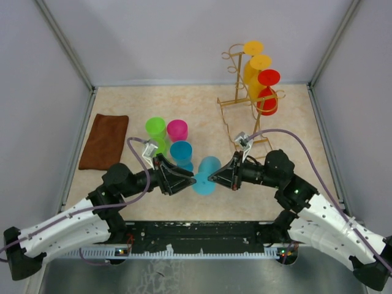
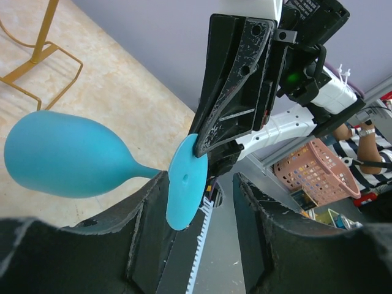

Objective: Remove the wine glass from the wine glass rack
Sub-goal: Place the wine glass at the center of the board.

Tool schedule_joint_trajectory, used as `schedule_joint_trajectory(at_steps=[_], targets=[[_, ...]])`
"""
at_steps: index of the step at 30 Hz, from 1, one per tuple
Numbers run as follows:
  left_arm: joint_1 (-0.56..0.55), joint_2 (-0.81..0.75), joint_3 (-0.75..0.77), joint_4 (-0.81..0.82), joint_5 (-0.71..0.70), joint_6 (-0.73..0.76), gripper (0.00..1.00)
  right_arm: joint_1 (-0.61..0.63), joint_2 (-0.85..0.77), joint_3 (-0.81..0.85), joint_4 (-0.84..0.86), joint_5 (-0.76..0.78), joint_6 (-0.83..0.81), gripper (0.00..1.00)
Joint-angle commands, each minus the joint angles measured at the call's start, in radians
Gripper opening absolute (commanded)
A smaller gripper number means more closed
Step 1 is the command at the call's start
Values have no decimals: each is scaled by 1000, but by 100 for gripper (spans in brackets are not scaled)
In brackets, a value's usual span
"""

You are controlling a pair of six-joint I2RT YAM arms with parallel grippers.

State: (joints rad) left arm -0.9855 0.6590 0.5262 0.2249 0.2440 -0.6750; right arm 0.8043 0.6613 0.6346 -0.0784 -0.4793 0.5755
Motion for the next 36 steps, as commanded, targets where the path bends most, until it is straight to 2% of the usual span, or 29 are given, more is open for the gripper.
schedule_joint_trajectory(at_steps=[1,7,14,19,24,26,36], targets=[[-1,31,3,62,50,-5,53,5,-41,56,10,21,-37,0],[-3,73,33,77,74,3,52,5,-42,105,-73,34,-85,0],[-2,31,29,33,13,13,54,5,-58,127,-141,77,-108,0],[-2,10,29,12,-14,20,57,4,-65,122,-119,55,-102,0],[-2,71,51,37,48,20,54,4,-62,110,-72,29,-89,0],[-4,98,57,56,74,19,50,6,-63,103,-63,25,-90,0],[-5,112,28,172,145,29,3,4,-89,101,-81,33,-105,0]])
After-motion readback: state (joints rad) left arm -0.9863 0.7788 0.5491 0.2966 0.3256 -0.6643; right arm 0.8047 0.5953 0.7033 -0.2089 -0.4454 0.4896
